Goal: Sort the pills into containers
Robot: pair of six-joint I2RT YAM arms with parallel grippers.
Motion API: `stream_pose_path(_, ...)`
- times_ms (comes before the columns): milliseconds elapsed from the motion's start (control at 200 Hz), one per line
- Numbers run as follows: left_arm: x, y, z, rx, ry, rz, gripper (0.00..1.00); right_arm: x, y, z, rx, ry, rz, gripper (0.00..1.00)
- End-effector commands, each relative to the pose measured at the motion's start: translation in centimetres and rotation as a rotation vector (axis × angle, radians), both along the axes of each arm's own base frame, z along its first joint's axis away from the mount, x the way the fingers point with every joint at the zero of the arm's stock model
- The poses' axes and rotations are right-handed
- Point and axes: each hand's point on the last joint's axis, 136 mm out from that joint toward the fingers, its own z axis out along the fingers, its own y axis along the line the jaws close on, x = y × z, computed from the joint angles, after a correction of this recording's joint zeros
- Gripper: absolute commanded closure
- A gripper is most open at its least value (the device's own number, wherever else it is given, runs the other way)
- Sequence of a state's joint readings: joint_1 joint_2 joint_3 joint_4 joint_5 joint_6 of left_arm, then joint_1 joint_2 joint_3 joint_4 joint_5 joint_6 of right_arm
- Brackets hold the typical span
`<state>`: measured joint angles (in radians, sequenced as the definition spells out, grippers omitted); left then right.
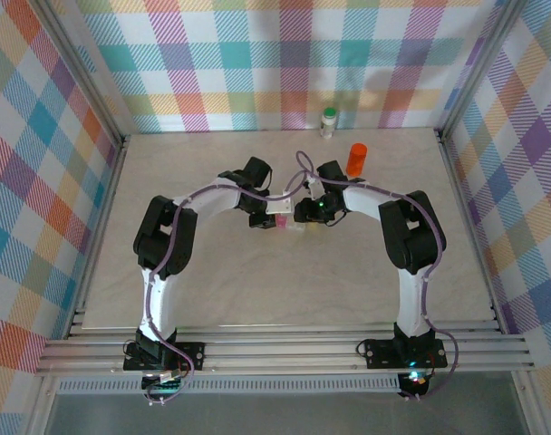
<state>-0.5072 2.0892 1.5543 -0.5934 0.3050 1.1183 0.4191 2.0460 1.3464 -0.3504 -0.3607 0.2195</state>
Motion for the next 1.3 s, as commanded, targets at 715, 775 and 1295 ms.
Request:
stream_pose_path(715, 0.8, -1.4, 1.3, 0.005, -0.058, -0.078, 0.5, -3.2, -3.2, -5.1, -0.215, 0.1, 0.057, 0.57)
stream_pose_path(775, 1.1, -1.4, 1.6, -0.001, -0.084, -0.079, 0.48, -3.3, -3.2, -5.2, -0.215, 0.104, 0.06, 0.57)
stream_pose_path(1295, 0.4, -1.0, 0.4, 0.064, -0.029, -0.195, 0.44, -3.5, -3.0, -5.7, -0.209, 0.116, 0.07, 0.57)
